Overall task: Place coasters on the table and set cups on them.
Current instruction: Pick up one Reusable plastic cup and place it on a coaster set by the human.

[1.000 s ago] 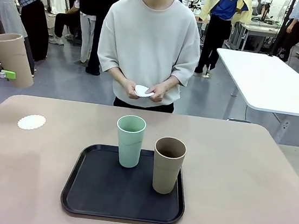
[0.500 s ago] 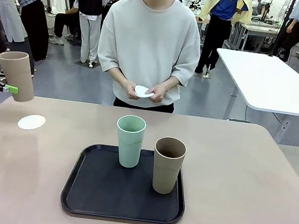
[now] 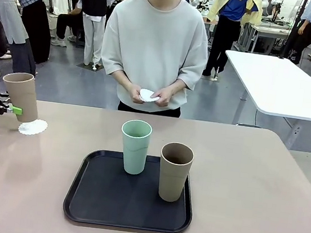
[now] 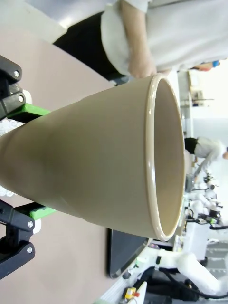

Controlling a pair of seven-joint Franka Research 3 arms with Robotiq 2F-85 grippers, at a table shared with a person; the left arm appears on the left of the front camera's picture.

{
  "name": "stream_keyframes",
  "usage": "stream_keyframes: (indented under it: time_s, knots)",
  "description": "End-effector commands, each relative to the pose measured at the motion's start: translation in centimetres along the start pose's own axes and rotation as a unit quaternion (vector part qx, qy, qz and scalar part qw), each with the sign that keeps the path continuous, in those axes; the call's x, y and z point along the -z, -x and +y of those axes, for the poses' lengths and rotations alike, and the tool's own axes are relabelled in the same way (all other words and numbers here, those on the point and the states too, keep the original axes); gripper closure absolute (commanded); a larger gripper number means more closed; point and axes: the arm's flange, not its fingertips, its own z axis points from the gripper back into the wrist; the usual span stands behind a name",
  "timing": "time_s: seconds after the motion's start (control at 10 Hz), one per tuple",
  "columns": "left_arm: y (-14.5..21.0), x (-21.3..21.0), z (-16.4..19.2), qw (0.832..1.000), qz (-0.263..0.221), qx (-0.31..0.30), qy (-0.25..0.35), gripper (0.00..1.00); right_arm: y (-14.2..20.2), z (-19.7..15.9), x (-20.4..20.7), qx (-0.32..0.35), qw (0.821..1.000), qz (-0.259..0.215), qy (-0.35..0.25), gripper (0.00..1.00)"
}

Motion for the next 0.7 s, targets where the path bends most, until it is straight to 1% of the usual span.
stream_keyframes:
  time_s: [0.0, 0.4, 0.6]
  knots:
    - [0.6, 0.3, 0.3, 1.000, -0.005, 0.017, -0.010, 0.18, 0.0, 0.0, 0.0, -0.003, 1.000, 0.000, -0.007, 0.00]
    - [1.7, 0.9, 1.6, 1.000, -0.014, 0.013, -0.014, 0.18, 0.0, 0.0, 0.0, -0.003, 1.000, 0.000, -0.007, 0.00]
    - [2.1, 0.9, 1.3, 1.000, -0.011, 0.004, -0.008, 0.18, 0.0, 0.0, 0.0, -0.003, 1.000, 0.000, -0.007, 0.00]
